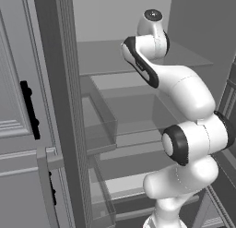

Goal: Place one lemon and one chicken drumstick in each tupperware on the nearby counter, to pack two identical lunches.

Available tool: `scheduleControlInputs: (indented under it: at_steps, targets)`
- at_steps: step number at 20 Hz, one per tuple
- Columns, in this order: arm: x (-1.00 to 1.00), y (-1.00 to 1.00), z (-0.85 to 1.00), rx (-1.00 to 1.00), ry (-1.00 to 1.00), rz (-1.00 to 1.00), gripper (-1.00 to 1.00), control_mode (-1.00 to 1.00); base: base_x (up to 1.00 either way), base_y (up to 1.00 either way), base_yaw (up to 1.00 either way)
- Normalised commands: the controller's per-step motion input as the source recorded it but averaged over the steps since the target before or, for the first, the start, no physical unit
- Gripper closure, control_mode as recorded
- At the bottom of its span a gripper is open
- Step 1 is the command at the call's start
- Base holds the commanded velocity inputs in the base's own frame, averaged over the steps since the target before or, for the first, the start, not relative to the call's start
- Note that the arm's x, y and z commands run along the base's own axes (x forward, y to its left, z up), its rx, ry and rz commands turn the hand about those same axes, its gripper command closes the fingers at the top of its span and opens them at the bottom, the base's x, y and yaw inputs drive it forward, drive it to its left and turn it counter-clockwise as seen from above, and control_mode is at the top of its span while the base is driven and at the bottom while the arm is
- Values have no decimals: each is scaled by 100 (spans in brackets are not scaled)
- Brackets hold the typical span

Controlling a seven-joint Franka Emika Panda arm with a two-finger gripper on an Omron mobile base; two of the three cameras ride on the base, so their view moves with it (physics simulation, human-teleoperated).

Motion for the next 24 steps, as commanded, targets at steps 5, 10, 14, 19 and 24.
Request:
scheduleControlInputs:
  at_steps: [5, 10, 14, 19, 24]
  targets:
    - [0, 0, -15, 0, 0, 0, 100, -100, 0, 0, 0]
    - [-1, 0, -5, 0, 0, 0, 100, -100, 0, 0, 0]
    - [-41, 0, 0, 0, -6, 0, 100, -100, 0, 0, 0]
    - [-99, 0, 0, 0, -17, 4, 100, -100, 0, 0, 0]
    - [-100, -11, -25, 0, -6, 6, 100, -100, 0, 0, 0]
